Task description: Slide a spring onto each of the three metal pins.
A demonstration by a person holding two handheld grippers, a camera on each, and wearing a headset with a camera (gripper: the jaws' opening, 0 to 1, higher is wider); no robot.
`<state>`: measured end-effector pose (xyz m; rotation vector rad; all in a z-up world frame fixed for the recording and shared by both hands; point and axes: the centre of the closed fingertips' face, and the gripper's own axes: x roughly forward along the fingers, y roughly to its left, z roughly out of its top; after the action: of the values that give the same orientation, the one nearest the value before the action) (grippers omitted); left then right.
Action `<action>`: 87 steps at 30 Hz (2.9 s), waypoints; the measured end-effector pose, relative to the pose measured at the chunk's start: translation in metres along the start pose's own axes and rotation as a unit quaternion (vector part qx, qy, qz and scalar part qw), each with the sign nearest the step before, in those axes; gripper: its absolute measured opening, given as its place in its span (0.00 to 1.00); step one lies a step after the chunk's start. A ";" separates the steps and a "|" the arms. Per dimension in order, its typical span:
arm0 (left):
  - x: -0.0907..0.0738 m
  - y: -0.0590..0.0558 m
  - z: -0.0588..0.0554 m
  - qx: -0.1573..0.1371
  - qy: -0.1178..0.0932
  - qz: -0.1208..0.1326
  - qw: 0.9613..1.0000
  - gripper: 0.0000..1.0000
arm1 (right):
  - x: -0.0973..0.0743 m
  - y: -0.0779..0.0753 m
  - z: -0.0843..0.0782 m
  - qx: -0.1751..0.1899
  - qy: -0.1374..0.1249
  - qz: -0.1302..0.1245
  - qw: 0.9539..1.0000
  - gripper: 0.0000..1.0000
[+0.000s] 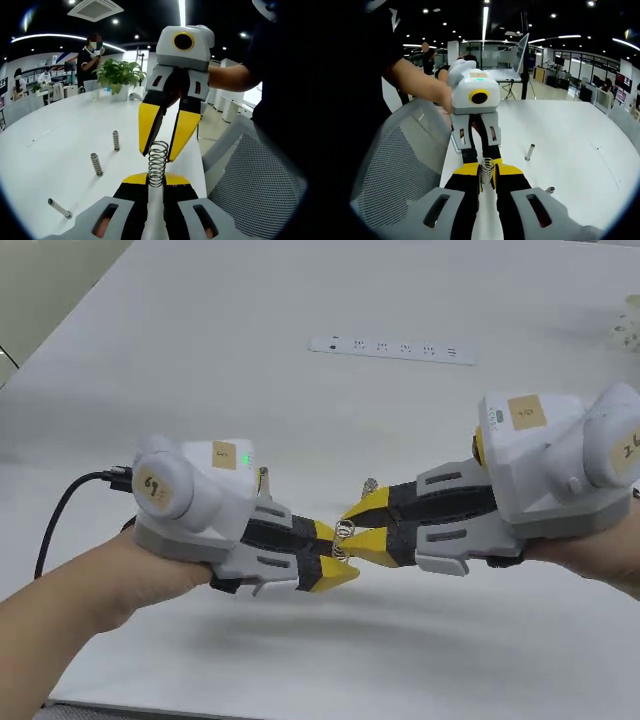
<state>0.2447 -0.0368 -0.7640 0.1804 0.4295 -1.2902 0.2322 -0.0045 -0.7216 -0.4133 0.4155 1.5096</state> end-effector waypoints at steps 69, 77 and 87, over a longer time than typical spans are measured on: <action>-0.112 0.065 -0.034 -0.089 -0.028 0.206 0.974 0.76 | 0.001 -0.027 -0.009 -0.011 0.005 -0.051 0.999 0.08; -0.116 0.065 -0.038 -0.096 -0.029 0.216 0.971 0.92 | 0.000 -0.031 -0.010 -0.009 0.003 -0.064 0.998 0.08; -0.121 0.067 -0.044 -0.107 -0.028 0.234 0.966 0.98 | 0.002 -0.032 -0.015 -0.006 0.007 -0.068 0.998 0.08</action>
<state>0.2742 0.1059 -0.7623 0.0558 0.4422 -0.7757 0.2644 -0.0112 -0.7352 -0.4546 0.3819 1.3780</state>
